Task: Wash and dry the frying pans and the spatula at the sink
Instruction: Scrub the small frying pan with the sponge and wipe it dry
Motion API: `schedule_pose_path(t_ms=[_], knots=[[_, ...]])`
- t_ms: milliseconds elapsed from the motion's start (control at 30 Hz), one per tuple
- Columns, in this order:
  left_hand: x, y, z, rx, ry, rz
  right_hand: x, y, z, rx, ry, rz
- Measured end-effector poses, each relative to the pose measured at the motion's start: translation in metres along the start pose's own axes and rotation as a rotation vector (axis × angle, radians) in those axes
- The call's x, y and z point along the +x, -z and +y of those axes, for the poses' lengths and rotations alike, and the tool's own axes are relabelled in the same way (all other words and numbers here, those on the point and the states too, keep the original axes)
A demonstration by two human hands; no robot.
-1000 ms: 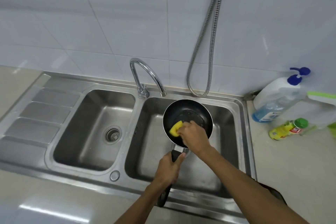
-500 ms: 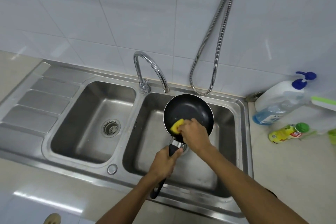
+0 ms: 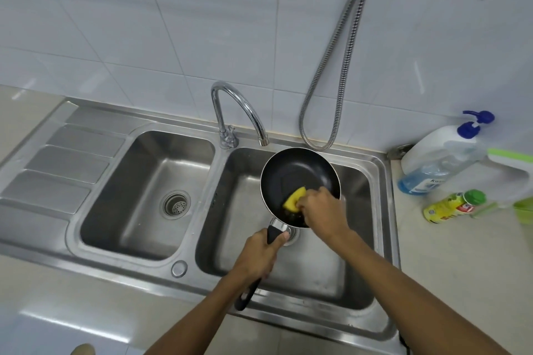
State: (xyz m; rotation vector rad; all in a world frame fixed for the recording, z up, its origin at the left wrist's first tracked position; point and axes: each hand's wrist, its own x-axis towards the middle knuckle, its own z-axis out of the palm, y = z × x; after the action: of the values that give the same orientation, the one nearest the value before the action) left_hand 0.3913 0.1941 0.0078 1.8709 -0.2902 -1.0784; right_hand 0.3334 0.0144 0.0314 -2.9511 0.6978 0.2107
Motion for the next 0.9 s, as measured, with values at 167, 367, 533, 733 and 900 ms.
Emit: schedule_pose_path(t_ms=[167, 367, 533, 733, 900], knots=[[-0.010, -0.010, 0.002, 0.042, -0.049, -0.061, 0.032, 0.015, -0.031, 0.070, 0.072, 0.148], [-0.005, 0.003, 0.000, 0.056, -0.028, -0.028, 0.055, 0.029, 0.013, 0.020, -0.151, 0.073], [0.002, 0.005, -0.005, 0.045, -0.003, -0.061, -0.004, -0.003, 0.007, 0.075, -0.169, 0.070], [-0.007, -0.005, -0.004, 0.096, -0.027, -0.110, 0.019, -0.004, -0.036, 0.185, -0.055, 0.158], [-0.008, 0.008, -0.004, 0.037, 0.021, -0.072, 0.055, 0.013, 0.000, 0.090, -0.131, 0.114]])
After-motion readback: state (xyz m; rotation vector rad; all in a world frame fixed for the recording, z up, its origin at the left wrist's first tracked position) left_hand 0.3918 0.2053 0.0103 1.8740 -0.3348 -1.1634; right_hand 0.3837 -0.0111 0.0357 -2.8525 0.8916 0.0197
